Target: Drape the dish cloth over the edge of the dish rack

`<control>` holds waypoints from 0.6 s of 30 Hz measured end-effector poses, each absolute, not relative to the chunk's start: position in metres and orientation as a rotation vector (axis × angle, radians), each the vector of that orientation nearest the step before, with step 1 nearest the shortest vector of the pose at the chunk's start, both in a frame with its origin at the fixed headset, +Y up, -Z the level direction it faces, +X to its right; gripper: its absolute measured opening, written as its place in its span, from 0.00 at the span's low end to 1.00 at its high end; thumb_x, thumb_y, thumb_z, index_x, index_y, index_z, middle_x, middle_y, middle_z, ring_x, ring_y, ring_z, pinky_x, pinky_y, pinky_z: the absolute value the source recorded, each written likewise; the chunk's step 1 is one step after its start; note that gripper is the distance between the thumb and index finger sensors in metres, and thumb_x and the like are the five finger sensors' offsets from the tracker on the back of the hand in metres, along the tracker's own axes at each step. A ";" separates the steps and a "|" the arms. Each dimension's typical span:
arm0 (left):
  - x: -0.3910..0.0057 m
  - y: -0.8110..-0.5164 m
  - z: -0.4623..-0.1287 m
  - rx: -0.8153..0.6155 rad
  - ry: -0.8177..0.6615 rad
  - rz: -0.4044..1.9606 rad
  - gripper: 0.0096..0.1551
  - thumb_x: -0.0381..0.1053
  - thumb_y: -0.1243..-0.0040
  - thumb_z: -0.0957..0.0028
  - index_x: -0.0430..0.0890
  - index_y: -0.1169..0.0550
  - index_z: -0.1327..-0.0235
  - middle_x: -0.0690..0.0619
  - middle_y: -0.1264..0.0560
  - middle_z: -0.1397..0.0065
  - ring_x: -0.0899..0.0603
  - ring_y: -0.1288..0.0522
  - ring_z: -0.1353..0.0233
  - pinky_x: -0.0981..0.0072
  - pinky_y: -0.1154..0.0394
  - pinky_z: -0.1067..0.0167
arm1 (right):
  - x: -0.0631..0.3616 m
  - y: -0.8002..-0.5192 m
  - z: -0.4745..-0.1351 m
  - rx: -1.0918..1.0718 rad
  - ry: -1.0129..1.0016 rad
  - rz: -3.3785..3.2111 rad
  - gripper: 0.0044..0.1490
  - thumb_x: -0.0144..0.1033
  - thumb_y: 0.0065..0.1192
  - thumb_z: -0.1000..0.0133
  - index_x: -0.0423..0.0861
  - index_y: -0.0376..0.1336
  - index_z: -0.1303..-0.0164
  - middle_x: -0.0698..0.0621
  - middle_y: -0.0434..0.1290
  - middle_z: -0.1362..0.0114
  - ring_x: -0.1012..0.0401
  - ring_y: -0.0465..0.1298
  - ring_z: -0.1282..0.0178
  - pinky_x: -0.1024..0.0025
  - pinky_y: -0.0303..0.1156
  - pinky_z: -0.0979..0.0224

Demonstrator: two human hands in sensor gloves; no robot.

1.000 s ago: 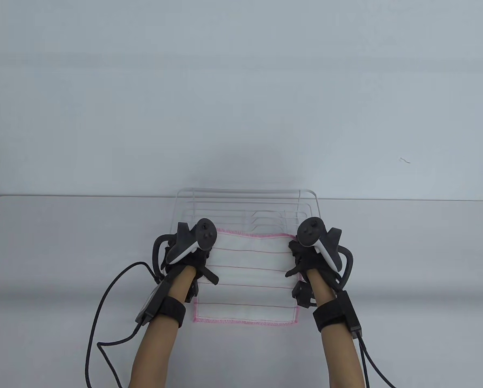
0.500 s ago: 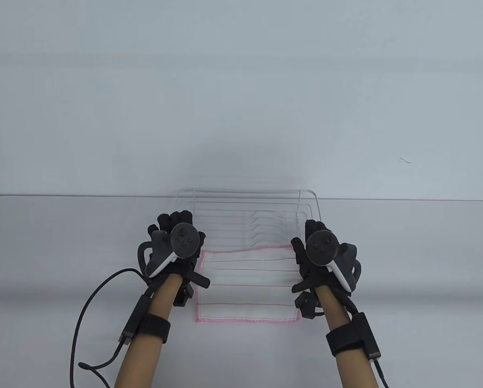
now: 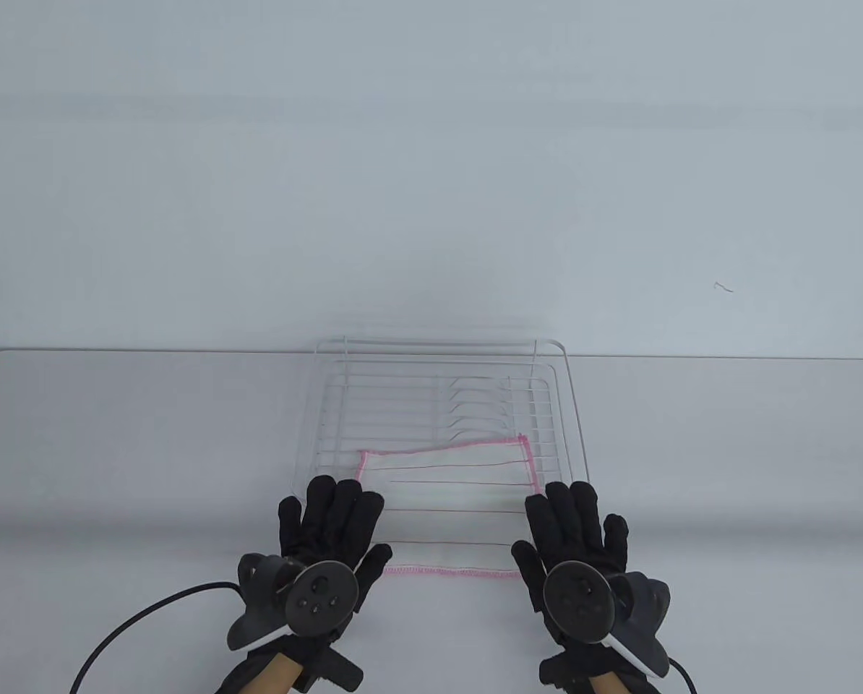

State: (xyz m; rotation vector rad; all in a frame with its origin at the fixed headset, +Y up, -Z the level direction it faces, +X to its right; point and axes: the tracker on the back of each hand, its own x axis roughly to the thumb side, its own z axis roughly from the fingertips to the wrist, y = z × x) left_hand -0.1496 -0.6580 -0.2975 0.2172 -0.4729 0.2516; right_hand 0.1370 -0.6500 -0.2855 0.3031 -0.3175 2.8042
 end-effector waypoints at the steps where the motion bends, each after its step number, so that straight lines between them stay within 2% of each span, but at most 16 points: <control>1: -0.150 -0.662 -0.295 0.205 -0.473 0.252 0.36 0.53 0.57 0.32 0.36 0.41 0.17 0.28 0.45 0.16 0.19 0.53 0.19 0.18 0.57 0.35 | 0.137 -0.654 -0.283 0.306 -0.316 2.802 0.37 0.47 0.43 0.31 0.43 0.46 0.14 0.41 0.44 0.10 0.43 0.41 0.09 0.31 0.35 0.21; 9: -0.157 -0.684 -0.292 0.182 -0.443 0.323 0.35 0.53 0.57 0.32 0.35 0.41 0.17 0.27 0.44 0.17 0.19 0.52 0.19 0.18 0.57 0.35 | 0.135 -0.690 -0.277 0.330 -0.388 2.756 0.34 0.46 0.44 0.32 0.44 0.51 0.17 0.42 0.50 0.12 0.44 0.47 0.10 0.31 0.40 0.21; 11: -0.158 -0.683 -0.293 0.193 -0.444 0.325 0.35 0.53 0.57 0.32 0.35 0.41 0.17 0.27 0.44 0.17 0.19 0.51 0.19 0.18 0.57 0.35 | 0.132 -0.692 -0.277 0.346 -0.300 2.796 0.34 0.46 0.44 0.31 0.44 0.50 0.17 0.43 0.49 0.11 0.44 0.46 0.10 0.31 0.38 0.21; 18: -0.158 -0.686 -0.293 0.188 -0.445 0.329 0.35 0.53 0.57 0.32 0.35 0.40 0.18 0.28 0.44 0.17 0.19 0.51 0.19 0.18 0.57 0.35 | 0.130 -0.694 -0.277 0.366 -0.305 2.788 0.34 0.47 0.44 0.31 0.45 0.51 0.17 0.43 0.50 0.11 0.44 0.46 0.10 0.31 0.39 0.21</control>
